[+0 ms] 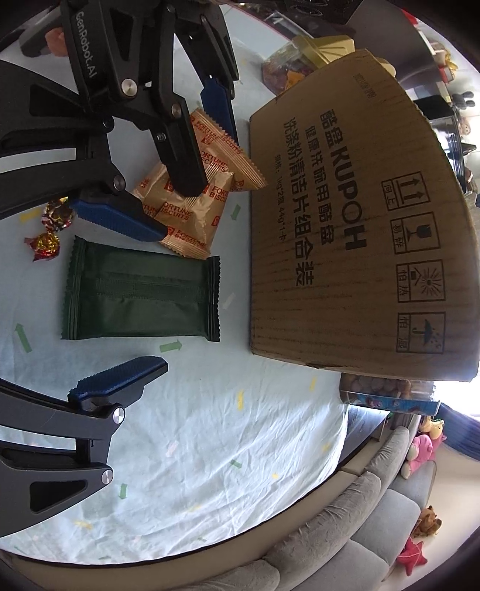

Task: Organize snacks
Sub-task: 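Grasp the orange cookie packet with the left gripper while the right gripper grasps the dark green packet, then carry both packets into the cardboard box and open both grippers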

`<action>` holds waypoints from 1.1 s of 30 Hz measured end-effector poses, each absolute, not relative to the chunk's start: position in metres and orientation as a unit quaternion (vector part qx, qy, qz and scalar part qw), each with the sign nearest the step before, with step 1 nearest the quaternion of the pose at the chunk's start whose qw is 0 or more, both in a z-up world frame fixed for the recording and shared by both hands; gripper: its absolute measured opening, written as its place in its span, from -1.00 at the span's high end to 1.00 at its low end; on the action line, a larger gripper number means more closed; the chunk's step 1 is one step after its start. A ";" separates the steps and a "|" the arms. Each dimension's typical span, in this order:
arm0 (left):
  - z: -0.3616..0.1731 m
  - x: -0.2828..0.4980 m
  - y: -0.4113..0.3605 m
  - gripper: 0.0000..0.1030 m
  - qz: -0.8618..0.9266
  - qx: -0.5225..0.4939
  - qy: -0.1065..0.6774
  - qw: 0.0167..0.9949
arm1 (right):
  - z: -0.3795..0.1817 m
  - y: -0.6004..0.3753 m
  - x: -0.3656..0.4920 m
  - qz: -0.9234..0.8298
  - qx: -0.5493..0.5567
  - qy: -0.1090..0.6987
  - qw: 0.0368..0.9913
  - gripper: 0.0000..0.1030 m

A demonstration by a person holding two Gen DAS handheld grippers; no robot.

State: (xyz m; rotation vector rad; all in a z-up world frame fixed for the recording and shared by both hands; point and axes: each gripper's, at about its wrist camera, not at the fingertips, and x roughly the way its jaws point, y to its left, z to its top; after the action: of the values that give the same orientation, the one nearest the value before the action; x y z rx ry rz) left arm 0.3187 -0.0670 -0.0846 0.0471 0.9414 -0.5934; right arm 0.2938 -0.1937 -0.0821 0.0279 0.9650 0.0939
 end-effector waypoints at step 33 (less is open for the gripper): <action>-0.049 0.278 -0.099 0.36 -0.249 0.026 0.395 0.884 | -0.042 -0.220 0.276 0.045 0.048 0.408 0.911 0.13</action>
State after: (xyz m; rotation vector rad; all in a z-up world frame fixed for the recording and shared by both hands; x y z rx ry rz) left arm 0.2784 -0.0985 -0.0491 0.0546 0.8210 -0.5172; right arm 0.2760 -0.2198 -0.0418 0.0993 0.8412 0.0926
